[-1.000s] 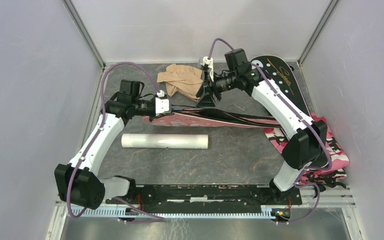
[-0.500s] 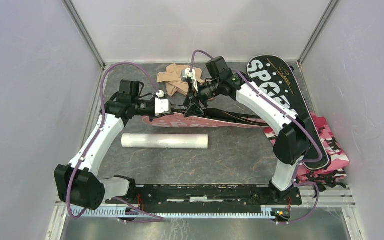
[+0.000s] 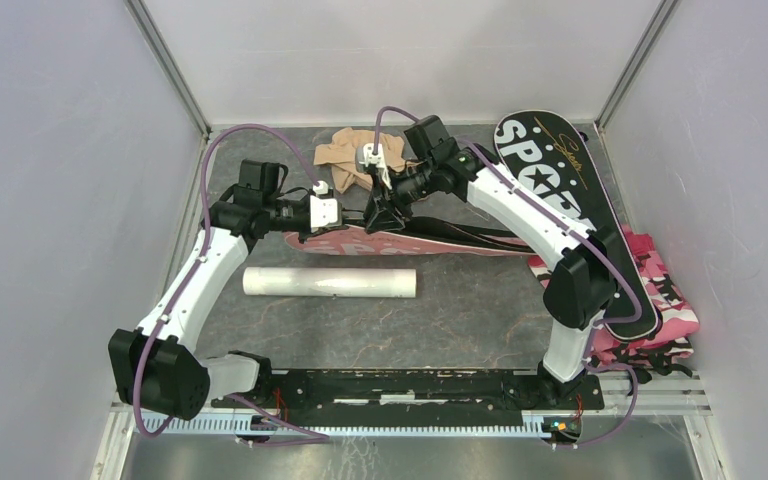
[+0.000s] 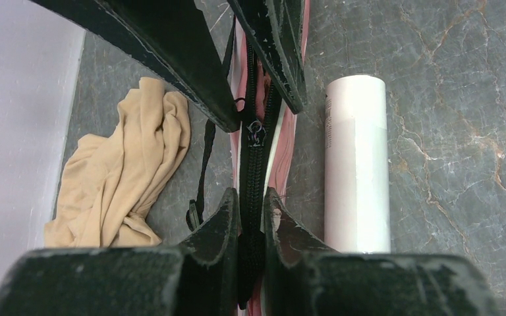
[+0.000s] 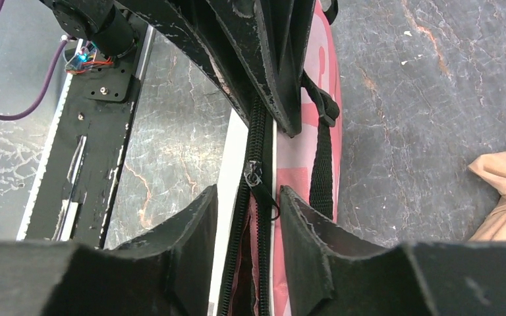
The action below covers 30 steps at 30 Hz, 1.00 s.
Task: Pack up the badminton gear
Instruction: Zip the racket bag at the center of the board.
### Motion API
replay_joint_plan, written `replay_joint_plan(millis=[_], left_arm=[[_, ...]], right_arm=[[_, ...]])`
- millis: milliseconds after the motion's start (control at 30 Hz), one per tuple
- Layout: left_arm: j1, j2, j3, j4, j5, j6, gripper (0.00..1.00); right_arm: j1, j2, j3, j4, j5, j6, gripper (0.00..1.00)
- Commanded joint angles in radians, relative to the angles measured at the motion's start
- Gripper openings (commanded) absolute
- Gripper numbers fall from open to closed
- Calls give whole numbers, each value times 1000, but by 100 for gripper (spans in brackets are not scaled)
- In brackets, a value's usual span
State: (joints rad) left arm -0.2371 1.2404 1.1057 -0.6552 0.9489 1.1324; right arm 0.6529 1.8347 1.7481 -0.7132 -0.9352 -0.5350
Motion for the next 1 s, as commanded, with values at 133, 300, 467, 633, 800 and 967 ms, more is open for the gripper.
replay_joint_plan(millis=[133,300,467,633,800,967], left_arm=[[-1,-42,-1,55,88,63,2],[-1,-42,-4,53,86,66,2],[-1,-40,-9,53,82,71,2],[-1,-36,-11,52,62,74,2],[-1,-30,-4,34,38,81,2],[-1,-19,13,5,22,93,2]], right_arm=[[10,17,59,-19,7,-37,37],[11,17,59,-25,9,-35,28],[10,9,64,-40,16,-46,19],[11,-12,52,-60,34,-64,14],[10,-54,9,-70,82,-93,12],[10,-77,8,-119,132,-141,8]])
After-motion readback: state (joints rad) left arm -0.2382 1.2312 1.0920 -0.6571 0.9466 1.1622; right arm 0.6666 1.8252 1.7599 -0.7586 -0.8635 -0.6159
